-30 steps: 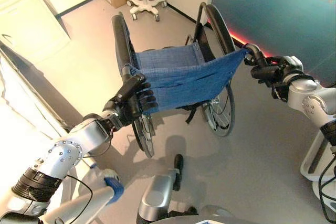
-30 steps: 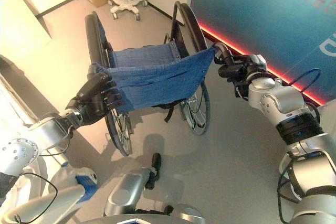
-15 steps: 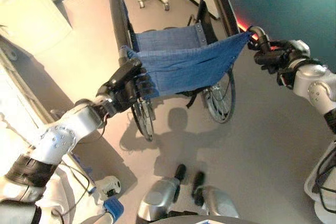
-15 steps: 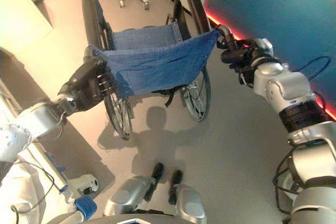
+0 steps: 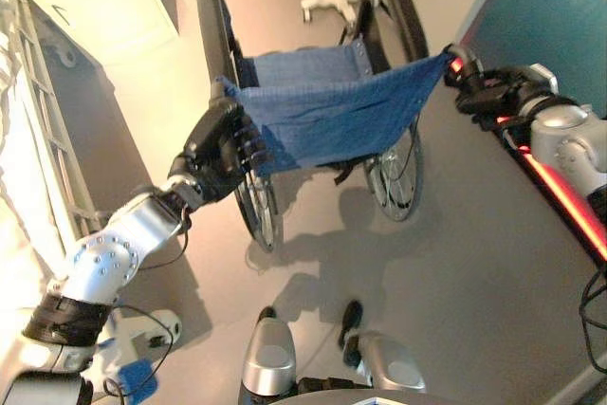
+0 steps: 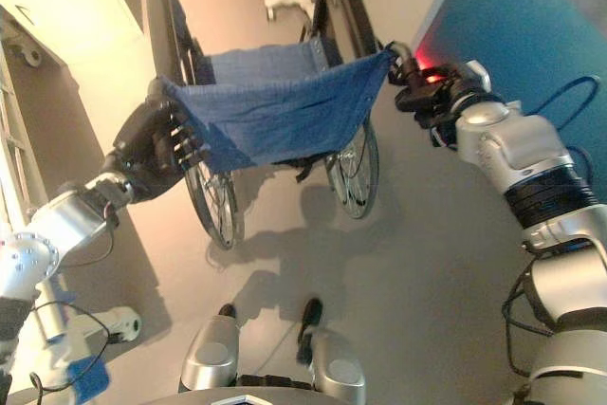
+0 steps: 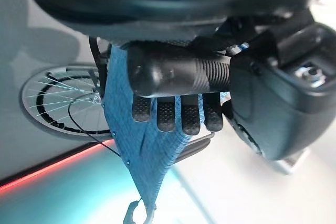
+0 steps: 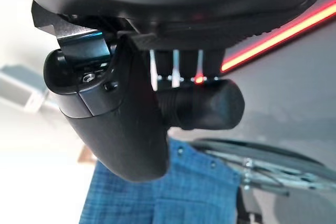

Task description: Push the wheelchair next to the bed

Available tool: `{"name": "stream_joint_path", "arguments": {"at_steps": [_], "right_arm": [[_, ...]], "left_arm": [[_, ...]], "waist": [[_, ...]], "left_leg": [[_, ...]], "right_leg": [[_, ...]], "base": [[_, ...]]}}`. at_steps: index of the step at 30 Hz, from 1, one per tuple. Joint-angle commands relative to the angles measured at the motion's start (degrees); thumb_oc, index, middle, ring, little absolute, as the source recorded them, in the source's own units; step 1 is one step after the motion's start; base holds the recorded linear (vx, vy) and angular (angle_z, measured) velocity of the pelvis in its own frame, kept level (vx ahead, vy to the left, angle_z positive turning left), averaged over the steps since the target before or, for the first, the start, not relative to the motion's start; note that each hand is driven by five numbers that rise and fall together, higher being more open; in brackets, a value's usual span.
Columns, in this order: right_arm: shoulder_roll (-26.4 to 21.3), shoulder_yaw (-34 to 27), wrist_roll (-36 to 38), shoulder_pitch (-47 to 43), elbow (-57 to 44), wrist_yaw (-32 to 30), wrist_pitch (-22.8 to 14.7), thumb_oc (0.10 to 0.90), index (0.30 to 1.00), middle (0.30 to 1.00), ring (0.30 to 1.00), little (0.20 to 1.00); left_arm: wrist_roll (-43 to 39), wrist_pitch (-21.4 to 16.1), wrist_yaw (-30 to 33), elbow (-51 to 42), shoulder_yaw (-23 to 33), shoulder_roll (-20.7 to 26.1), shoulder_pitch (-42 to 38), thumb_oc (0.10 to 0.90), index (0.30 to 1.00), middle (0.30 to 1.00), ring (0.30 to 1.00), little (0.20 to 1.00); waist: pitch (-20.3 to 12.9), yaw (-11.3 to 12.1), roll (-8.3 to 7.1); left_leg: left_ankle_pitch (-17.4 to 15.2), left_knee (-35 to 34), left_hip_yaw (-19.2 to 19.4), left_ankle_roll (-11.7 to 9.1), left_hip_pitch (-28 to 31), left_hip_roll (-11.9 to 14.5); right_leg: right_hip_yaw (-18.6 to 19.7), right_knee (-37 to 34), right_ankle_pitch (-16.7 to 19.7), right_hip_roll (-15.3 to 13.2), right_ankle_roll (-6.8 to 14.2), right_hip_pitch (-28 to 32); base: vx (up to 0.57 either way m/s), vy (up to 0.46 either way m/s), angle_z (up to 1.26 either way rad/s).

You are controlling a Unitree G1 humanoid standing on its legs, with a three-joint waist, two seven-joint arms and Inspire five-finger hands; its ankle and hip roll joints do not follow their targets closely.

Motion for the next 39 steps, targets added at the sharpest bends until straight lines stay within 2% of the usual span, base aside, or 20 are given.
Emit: {"name": "stream_joint_path", "arguments": {"at_steps": [1,5,8,12,13,17,18,21,22,24,26,27,29,30,31,32,33,34,36,39], "right_arm": [[6.71,6.44,1.14,-7.66,-10.62,6.11,-7.01,0.4,0.3,0.3,0.3,0.3],[8.45,7.59,-0.9,-8.05,-10.01,6.41,-6.31,0.4,0.3,0.3,0.3,0.3],[10.43,8.04,-2.93,-8.68,-8.7,6.57,-5.73,0.4,0.3,0.3,0.3,0.3],[10.75,8.63,-5.36,-9.24,-7.13,8.47,-5.87,0.4,0.3,0.3,0.3,0.3],[10.26,8.81,-5.87,-9.14,-6.68,9.33,-6.26,0.4,0.3,0.3,0.3,0.3],[9.72,8.44,-7.16,-7.98,-5.93,10.2,-7.21,0.4,0.3,0.3,0.3,0.3],[10.2,8.0,-7.52,-7.7,-5.42,10.69,-7.54,0.4,0.3,0.3,0.3,0.3],[10.78,7.96,-7.42,-8.8,-3.62,11.36,-8.14,0.4,0.3,0.3,0.3,0.3],[10.83,7.65,-6.91,-8.84,-3.13,11.21,-8.56,0.4,0.3,0.3,0.3,0.3],[10.55,7.15,-6.22,-9.27,-2.02,11.54,-9.77,0.4,0.3,0.3,0.3,0.3],[10.1,7.25,-5.61,-9.7,-1.95,11.49,-10.48,0.4,0.3,0.3,0.3,0.3],[9.97,7.37,-5.04,-10.04,-1.8,11.55,-10.78,0.4,0.3,0.3,0.3,0.3],[10.1,7.51,-5.55,-10.66,-1.12,12.18,-10.82,0.4,0.3,0.3,0.3,0.3],[9.98,7.59,-6.3,-10.91,-0.9,12.61,-10.68,0.4,0.3,0.3,0.3,0.3],[9.23,8.41,-6.9,-11.42,-0.34,13.38,-11.3,0.4,0.3,0.3,0.3,0.3],[8.4,8.68,-7.06,-11.41,-0.44,13.66,-11.92,0.4,0.3,0.3,0.3,0.3],[8.14,8.72,-7.16,-11.43,-0.5,13.87,-12.16,0.4,0.3,0.3,0.3,0.3],[7.08,8.78,-7.01,-11.45,-0.86,13.82,-13.21,0.4,0.3,0.3,0.3,0.3],[7.25,8.84,-7.21,-11.8,-1.21,13.56,-13.61,0.4,0.3,0.3,0.3,0.3],[8.89,8.71,-7.18,-13.2,-2.19,13.36,-12.03,0.4,0.3,0.3,0.3,0.3]], "left_arm": [[-1.14,-7.86,-6.45,-10.97,1.42,-0.84,-3.15,0.4,0.3,0.3,0.3,0.3],[-2.13,-8.91,-5.55,-11.05,-0.1,-2.96,-3.88,0.4,0.3,0.3,0.3,0.3],[-3.74,-8.58,-4.84,-11.22,-1.29,-4.68,-4.68,0.4,0.3,0.3,0.3,0.3],[-4.14,-8.43,-4.99,-10.46,-3.18,-6.25,-5.48,0.4,0.3,0.3,0.3,0.3],[-4.42,-8.5,-5.15,-10.26,-3.85,-6.52,-5.83,0.4,0.3,0.3,0.3,0.3],[-3.61,-8.93,-6.02,-10.35,-4.86,-7.33,-5.68,0.4,0.3,0.3,0.3,0.3],[-2.76,-8.95,-5.68,-10.52,-4.5,-7.73,-5.51,0.4,0.3,0.3,0.3,0.3],[-1.89,-9.14,-5.23,-9.85,-4.74,-7.66,-6.82,0.4,0.3,0.3,0.3,0.3],[-1.83,-8.76,-5.15,-9.79,-4.48,-7.41,-7.08,0.4,0.3,0.3,0.3,0.3],[-0.56,-7.69,-6.88,-9.34,-3.84,-6.96,-6.49,0.4,0.3,0.3,0.3,0.3],[0.02,-7.49,-8.15,-9.29,-3.15,-6.16,-5.54,0.4,0.3,0.3,0.3,0.3],[-0.16,-7.9,-8.45,-9.42,-3.09,-5.67,-5.2,0.4,0.3,0.3,0.3,0.3],[-1.15,-8.98,-9.48,-9.31,-2.91,-4.31,-4.85,0.4,0.3,0.3,0.3,0.3],[-1.58,-9.63,-9.76,-9.58,-2.9,-3.79,-4.78,0.4,0.3,0.3,0.3,0.3],[-2.35,-11.44,-9.39,-10.48,-3.53,-3.16,-5.0,0.4,0.3,0.3,0.3,0.3],[-2.77,-12.5,-8.92,-11.18,-3.87,-2.88,-5.25,0.4,0.3,0.3,0.3,0.3],[-2.82,-12.85,-8.79,-11.34,-3.94,-2.82,-5.32,0.4,0.3,0.3,0.3,0.3],[-3.49,-14.09,-8.08,-11.93,-4.94,-2.28,-6.53,0.4,0.3,0.3,0.3,0.3],[-3.42,-14.96,-6.92,-10.83,-6.84,-2.12,-9.24,0.4,0.3,0.3,0.3,0.3],[-4.04,-15.09,-4.93,-8.59,-8.5,-1.84,-13.05,0.4,0.3,0.3,0.3,0.3]], "waist": [[-12.77,2.83,-1.78],[-13.24,3.58,-0.74],[-13.04,4.7,0.46],[-12.88,5.7,1.27],[-12.86,6.14,1.43],[-12.79,6.69,1.12],[-13.06,6.86,0.39],[-13.59,8.05,-1.28],[-13.87,8.6,-1.97],[-14.08,9.52,-3.31],[-14.06,9.83,-3.24],[-13.62,9.52,-3.29],[-13.52,9.25,-3.13],[-13.89,9.35,-2.74],[-14.11,9.24,-1.79],[-14.18,8.93,-0.99],[-14.29,8.84,-0.73],[-13.97,7.98,0.45],[-13.32,6.38,1.29],[-12.83,5.07,1.37]], "left_leg": [[4.0,4.02,0.29,2.69,-2.55,-3.48],[4.03,-0.53,0.92,2.82,-1.58,-7.27],[4.78,-7.92,1.3,2.99,-1.26,-11.97],[8.48,-13.19,5.07,2.7,-4.64,-15.65],[10.76,-14.55,8.85,2.52,-7.03,-16.63],[11.75,-13.5,14.36,3.13,-9.8,-17.54],[7.98,-14.24,13.73,5.2,-8.61,-18.48],[2.61,-12.98,13.3,8.59,-8.01,-19.82],[1.65,-13.41,13.36,9.75,-7.64,-20.21],[1.13,-16.31,12.83,12.02,-5.78,-21.9],[1.54,-17.59,12.0,12.39,-4.75,-21.44],[1.68,-17.71,11.27,12.03,-3.91,-21.41],[2.53,-17.18,9.93,10.34,-3.89,-20.82],[3.27,-16.53,9.12,9.2,-4.67,-20.16],[4.0,-14.33,6.35,7.09,-5.87,-19.17],[3.94,-13.35,4.07,6.33,-5.94,-18.58],[4.04,-13.33,3.53,6.19,-6.01,-18.38],[2.67,-13.4,-0.24,5.59,-4.4,-17.4],[0.81,-14.22,-3.98,4.81,-1.59,-15.52],[-0.63,-15.7,-6.52,3.82,1.37,-12.16]], "right_leg": [[0.14,-0.38,2.84,-3.07,4.63,0.4],[-1.34,-0.94,2.08,-1.8,4.55,2.11],[-2.09,-1.14,1.48,-0.05,4.68,3.5],[-2.31,-3.06,0.75,2.6,4.16,6.1],[-2.57,-4.14,0.28,4.29,3.6,7.68],[-3.37,-3.77,-1.65,6.56,2.13,9.14],[-2.66,-2.43,-2.57,6.85,2.09,8.77],[-3.59,1.76,-5.62,7.25,2.24,9.2],[-4.12,4.23,-5.4,7.34,3.05,9.18],[-4.89,15.32,4.23,7.02,9.38,6.78],[-3.56,21.76,11.15,8.22,12.88,4.18],[-2.66,23.14,12.35,7.44,13.84,2.85],[-2.37,19.25,9.51,4.33,12.74,2.69],[-2.66,15.75,7.01,3.01,11.3,3.39],[-3.33,7.34,0.77,-0.43,8.37,4.66],[-3.48,3.65,-0.15,-2.81,7.79,4.46],[-3.52,3.0,0.09,-3.32,7.75,4.18],[-2.3,0.42,3.79,-8.86,9.46,1.35],[1.52,-1.24,9.66,-14.49,11.7,-1.5],[5.93,-0.94,11.42,-15.84,13.21,-3.08]], "base": [[0.2,-0.221,0.45],[0.16,-0.079,0.22],[0.2,-0.041,-0.09],[0.24,-0.063,-0.1],[0.25,-0.086,0.03],[0.34,-0.102,-0.05],[0.3,-0.052,-0.23],[0.31,-0.1,0.12],[0.34,-0.095,0.29],[0.3,-0.04,0.08],[0.19,-0.053,0.08],[0.19,-0.122,0.09],[0.17,-0.162,0.07],[0.17,-0.264,0.07],[0.17,-0.322,0.14],[0.14,-0.28,0.03],[0.09,-0.34,0.06],[0.11,-0.417,0.12],[0.16,-0.484,0.28],[0.18,-0.492,0.3]]}}
